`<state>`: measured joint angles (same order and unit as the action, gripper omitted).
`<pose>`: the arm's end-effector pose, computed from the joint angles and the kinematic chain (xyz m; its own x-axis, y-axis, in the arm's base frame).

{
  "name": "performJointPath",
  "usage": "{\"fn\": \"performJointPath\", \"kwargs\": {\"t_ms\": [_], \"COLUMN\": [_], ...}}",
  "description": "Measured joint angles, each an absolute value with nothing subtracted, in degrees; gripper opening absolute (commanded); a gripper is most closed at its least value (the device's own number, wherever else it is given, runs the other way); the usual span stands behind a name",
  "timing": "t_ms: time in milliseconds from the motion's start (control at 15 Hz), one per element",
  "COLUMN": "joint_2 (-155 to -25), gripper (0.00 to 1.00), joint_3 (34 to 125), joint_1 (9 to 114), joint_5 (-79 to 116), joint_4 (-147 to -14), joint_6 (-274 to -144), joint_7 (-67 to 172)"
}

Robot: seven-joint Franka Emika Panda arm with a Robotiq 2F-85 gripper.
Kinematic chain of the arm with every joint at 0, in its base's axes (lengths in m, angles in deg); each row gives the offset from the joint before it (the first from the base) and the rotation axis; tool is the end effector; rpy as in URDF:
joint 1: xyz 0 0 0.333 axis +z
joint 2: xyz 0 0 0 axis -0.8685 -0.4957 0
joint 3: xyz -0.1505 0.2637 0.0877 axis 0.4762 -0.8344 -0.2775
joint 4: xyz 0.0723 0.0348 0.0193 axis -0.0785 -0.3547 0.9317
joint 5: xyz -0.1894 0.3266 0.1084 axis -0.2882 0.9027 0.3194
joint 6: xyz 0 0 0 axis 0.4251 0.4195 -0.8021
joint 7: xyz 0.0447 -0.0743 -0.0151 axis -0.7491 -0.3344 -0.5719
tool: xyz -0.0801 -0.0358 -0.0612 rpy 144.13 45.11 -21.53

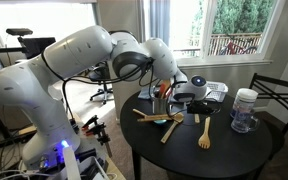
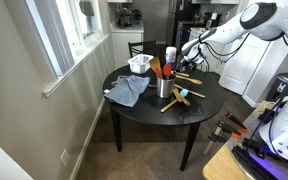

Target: Put the spoon into the bucket

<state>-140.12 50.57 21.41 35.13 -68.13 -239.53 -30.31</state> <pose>0.6897 -0.2639 0.0828 0.6840 0.4862 0.5439 0.5103 -0.8516 0.1195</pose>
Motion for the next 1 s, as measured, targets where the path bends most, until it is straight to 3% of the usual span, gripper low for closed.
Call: {"fn": "performJointPath", "kwargs": {"t_ms": [1000], "joint_2": [-132.0], "gripper": [0.11], "joint_3": [40.0], "joint_1": [18.1], "joint_5": [28.0], "joint_4": [-82.1], "joint_6": [-255.2], "joint_7": [-25.8]}}
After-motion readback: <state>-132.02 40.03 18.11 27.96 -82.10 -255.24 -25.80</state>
